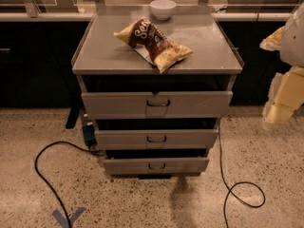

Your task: Open top drawer

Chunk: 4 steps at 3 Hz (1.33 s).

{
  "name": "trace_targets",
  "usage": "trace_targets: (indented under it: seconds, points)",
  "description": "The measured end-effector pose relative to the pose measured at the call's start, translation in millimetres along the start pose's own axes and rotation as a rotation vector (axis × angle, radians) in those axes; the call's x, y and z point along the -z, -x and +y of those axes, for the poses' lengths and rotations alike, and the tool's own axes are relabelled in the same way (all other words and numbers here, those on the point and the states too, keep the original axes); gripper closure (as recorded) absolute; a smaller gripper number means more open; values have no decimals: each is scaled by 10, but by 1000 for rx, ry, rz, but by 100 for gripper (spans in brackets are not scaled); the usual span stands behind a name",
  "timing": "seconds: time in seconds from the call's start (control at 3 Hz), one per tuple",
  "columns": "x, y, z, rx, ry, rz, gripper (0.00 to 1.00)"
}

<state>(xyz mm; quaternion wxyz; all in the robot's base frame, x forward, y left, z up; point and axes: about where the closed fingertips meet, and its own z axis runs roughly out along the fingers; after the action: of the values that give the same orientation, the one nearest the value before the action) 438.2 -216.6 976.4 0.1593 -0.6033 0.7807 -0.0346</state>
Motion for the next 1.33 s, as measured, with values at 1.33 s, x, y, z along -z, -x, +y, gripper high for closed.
trace_targets:
  seconds: [1.33]
  points:
    - [-998,468,-69,84,32,-116,0]
